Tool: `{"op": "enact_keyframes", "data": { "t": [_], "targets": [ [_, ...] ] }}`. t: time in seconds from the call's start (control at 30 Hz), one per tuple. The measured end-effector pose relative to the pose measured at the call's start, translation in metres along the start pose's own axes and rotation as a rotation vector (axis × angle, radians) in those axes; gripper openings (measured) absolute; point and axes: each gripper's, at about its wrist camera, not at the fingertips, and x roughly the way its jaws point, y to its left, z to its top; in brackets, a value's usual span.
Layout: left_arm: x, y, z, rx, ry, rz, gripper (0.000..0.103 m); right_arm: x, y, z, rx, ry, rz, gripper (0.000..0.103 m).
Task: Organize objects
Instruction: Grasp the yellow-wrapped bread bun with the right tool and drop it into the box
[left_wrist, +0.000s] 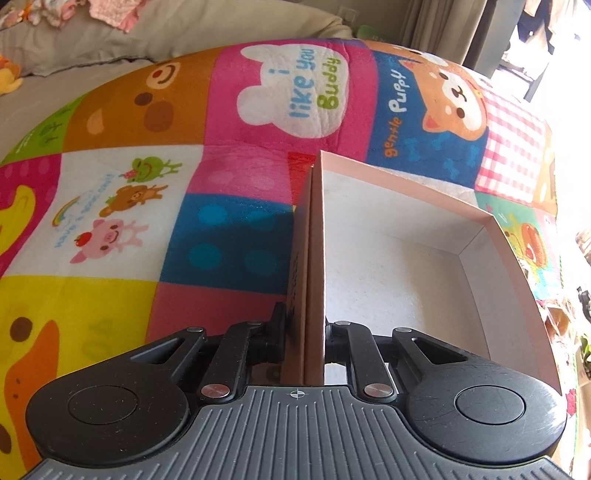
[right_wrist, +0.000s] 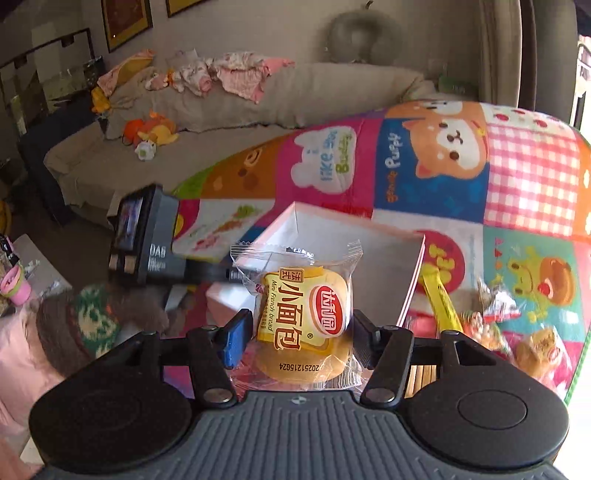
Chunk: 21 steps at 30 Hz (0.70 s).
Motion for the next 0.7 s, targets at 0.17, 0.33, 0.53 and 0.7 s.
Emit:
{"op": "enact_keyframes", "data": {
  "t": [0.17, 0.33, 0.53, 0.7],
  "targets": [
    [0.0, 0.001, -0.001, -0.027, 0.002, 0.006, 0.016, 0.052, -0.007, 0.063, 0.09, -0.079, -0.004, 0.07],
    [0.001, 0.001, 0.0, -0.025, 0.003, 0.003, 0.016, 0.069, -0.012, 0.054, 0.087, -0.068, -0.031, 0.07],
    [-0.001, 0.001, 0.001, 0.007, 0.019, -0.016, 0.017, 0.036, -0.015, -0.032, -0.079, -0.026, -0.054, 0.086],
    [-0.003, 0.001, 0.0, 0.015, 0.021, -0.015, 0.018, 0.052, -0.022, -0.078, -0.068, 0.081, -0.167, 0.062]
  ]
}}
